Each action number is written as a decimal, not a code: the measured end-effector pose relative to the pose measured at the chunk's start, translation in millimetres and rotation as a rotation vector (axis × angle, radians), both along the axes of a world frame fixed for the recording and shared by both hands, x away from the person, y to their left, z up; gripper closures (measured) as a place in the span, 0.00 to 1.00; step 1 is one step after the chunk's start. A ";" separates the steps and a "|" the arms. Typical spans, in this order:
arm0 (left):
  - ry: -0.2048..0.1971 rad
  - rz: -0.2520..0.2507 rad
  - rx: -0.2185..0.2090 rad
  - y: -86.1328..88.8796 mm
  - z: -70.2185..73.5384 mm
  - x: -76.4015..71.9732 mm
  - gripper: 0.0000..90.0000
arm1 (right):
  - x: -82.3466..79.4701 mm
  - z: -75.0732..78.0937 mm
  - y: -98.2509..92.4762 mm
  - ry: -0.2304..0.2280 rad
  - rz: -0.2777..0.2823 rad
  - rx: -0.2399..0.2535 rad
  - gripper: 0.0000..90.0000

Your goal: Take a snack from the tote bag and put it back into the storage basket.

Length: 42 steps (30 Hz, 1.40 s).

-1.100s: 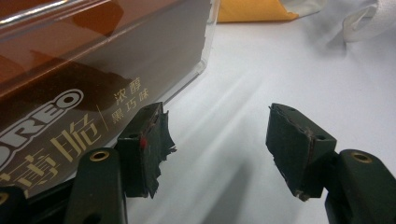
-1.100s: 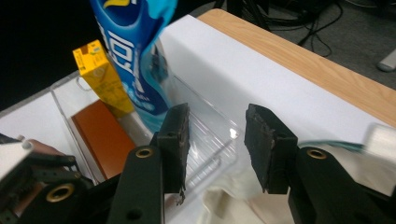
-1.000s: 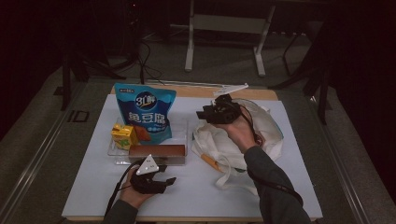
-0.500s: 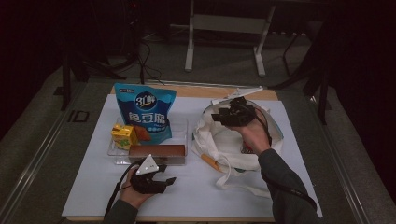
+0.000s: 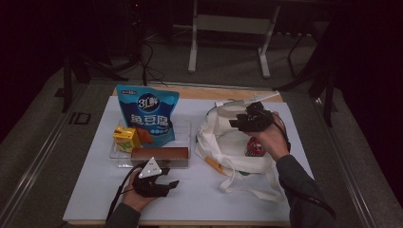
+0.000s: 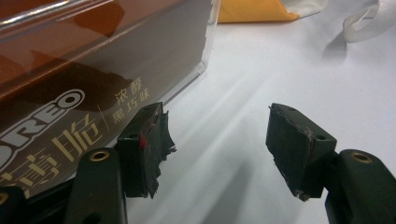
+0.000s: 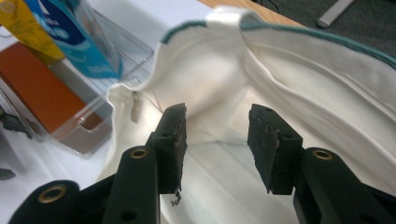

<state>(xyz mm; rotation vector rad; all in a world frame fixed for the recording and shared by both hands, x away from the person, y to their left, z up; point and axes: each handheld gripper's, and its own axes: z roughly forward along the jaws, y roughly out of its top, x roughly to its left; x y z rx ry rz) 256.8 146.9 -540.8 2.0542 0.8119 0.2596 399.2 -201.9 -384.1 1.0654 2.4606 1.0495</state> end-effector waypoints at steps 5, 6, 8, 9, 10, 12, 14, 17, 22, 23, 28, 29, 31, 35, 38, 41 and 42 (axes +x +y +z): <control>0.001 0.001 -0.001 -0.3 0.0 -0.1 0.42 | 0.3 -2.9 -10.4 0.020 -0.027 -0.016 0.63; 0.001 0.001 0.000 -0.2 0.0 -0.1 0.42 | 0.3 -3.6 -12.2 0.022 -0.030 -0.019 0.63; 0.001 0.000 0.000 -0.2 -0.1 0.0 0.42 | 0.1 -4.7 -15.3 0.025 -0.032 -0.022 0.62; 0.002 0.000 0.000 -0.3 -0.1 0.0 0.42 | -0.1 -5.4 -16.5 0.028 -0.036 -0.022 0.62; 0.002 0.000 0.000 -0.2 -0.1 0.0 0.42 | -0.1 -6.1 -18.1 0.030 -0.035 -0.025 0.62; 0.002 0.001 0.001 -0.3 0.0 0.0 0.42 | -0.2 -8.0 -20.6 0.038 -0.041 -0.031 0.62; 0.002 0.000 0.001 -0.4 -0.1 0.0 0.42 | -0.2 -9.9 -22.7 0.043 -0.043 -0.035 0.62; 0.002 0.000 0.001 -0.4 -0.1 -0.1 0.42 | -0.7 -12.5 -25.6 0.051 -0.045 -0.043 0.62; 0.002 0.000 0.001 -0.3 0.0 0.0 0.42 | -1.7 -17.2 -30.1 0.063 -0.049 -0.062 0.63; 0.002 0.000 0.001 -0.3 0.0 0.0 0.42 | -1.7 -18.5 -30.9 0.064 -0.047 -0.066 0.63; 0.002 0.000 0.000 -0.3 -0.1 0.1 0.42 | -2.5 -23.7 -34.2 0.076 -0.048 -0.082 0.63; 0.003 0.000 0.000 -0.3 -0.1 0.1 0.42 | -2.8 -24.3 -35.1 0.076 -0.047 -0.083 0.63; 0.003 0.000 -0.001 -0.2 -0.1 0.1 0.42 | -3.7 -25.0 -36.6 0.081 -0.049 -0.084 0.63; 0.004 0.001 -0.001 -0.3 -0.1 0.1 0.42 | -4.3 -26.6 -40.4 0.092 -0.054 -0.085 0.63; 0.004 0.001 -0.001 -0.3 -0.2 0.2 0.42 | -4.3 -29.1 -42.9 0.100 -0.053 -0.087 0.63; 0.004 0.001 -0.001 -0.3 -0.2 0.2 0.42 | -4.4 -32.3 -45.0 0.111 -0.051 -0.095 0.63; 0.004 0.001 -0.002 -0.2 -0.2 0.2 0.42 | -4.3 -33.0 -45.5 0.114 -0.051 -0.094 0.63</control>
